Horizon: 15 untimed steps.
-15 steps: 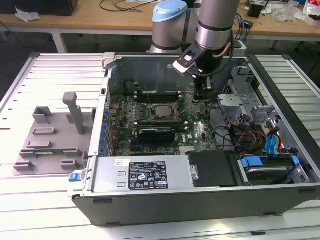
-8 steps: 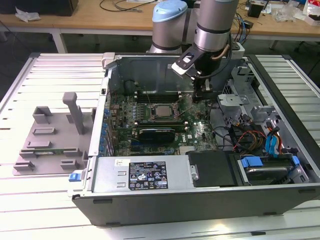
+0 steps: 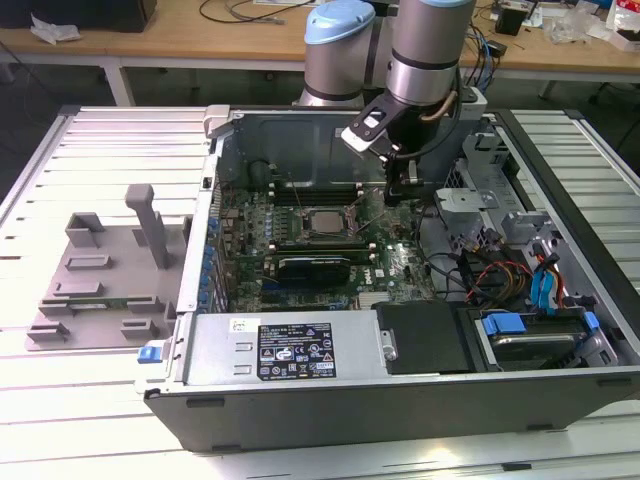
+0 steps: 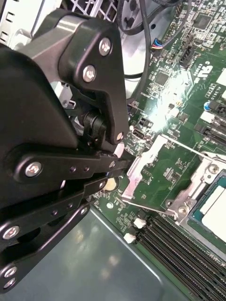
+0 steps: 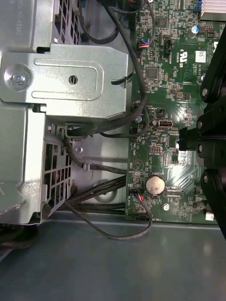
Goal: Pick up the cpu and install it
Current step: 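Close the cpu cover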
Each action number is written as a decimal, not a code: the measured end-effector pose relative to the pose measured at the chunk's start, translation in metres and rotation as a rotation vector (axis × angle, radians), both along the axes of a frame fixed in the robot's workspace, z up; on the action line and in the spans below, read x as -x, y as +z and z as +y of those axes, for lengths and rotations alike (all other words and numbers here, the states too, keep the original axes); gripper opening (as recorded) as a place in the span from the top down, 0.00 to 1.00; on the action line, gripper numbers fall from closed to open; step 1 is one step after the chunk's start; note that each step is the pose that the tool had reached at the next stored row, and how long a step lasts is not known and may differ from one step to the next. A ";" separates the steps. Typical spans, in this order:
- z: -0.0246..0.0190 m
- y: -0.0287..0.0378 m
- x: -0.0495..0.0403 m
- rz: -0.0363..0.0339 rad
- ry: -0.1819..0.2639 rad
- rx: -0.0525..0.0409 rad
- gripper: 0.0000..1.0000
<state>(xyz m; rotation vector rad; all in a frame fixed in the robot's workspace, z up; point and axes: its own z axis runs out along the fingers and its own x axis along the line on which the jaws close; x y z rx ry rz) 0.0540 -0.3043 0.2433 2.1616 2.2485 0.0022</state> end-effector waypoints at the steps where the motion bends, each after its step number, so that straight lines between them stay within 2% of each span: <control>1: 0.0000 0.0000 0.0011 0.0001 0.000 -0.0001 0.89; 5: 0.0003 0.0000 0.0059 -0.0014 0.000 0.0000 0.89; 9: 0.0012 0.0001 0.0130 -0.0068 0.000 0.0000 0.89; 11: 0.0019 0.0001 0.0190 -0.0117 0.000 -0.0007 0.89; 13: 0.0026 0.0001 0.0296 -0.0175 0.000 -0.0016 0.89; 15: 0.0029 0.0001 0.0343 -0.0196 0.000 -0.0021 0.89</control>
